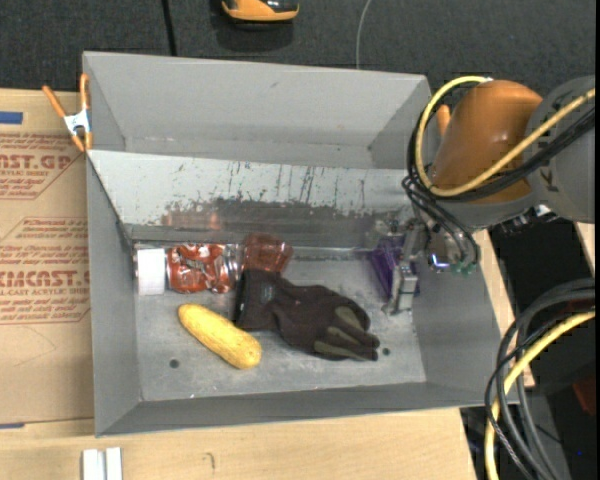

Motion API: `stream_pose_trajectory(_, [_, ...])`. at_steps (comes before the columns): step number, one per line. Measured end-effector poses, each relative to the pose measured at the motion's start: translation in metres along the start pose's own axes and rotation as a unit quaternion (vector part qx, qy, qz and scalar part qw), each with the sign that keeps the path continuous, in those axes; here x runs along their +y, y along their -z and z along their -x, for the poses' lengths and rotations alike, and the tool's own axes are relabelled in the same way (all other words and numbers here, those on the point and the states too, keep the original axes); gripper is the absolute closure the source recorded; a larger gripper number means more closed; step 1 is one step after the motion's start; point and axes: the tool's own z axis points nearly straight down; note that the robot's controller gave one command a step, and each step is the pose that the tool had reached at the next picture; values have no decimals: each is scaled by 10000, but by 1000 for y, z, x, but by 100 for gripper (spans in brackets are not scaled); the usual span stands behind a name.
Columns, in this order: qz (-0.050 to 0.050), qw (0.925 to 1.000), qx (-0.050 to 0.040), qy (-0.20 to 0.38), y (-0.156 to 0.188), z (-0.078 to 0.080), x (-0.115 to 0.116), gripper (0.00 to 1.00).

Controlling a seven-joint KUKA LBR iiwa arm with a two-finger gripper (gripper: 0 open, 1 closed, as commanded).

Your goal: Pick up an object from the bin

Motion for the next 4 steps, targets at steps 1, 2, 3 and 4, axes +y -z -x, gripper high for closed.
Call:
stream_pose_trajectory(1, [-4,10000,-38,4,5,2,0,0])
stream_pose_trajectory(2, [-8,10000,-55,35,2,2,1,0])
stream_pose_trajectory(3, [2,9977,-6,684,-25,-11,5,0])
stream_pose_trajectory(4, [-10,9958,-77,912,-57,-7,27,0])
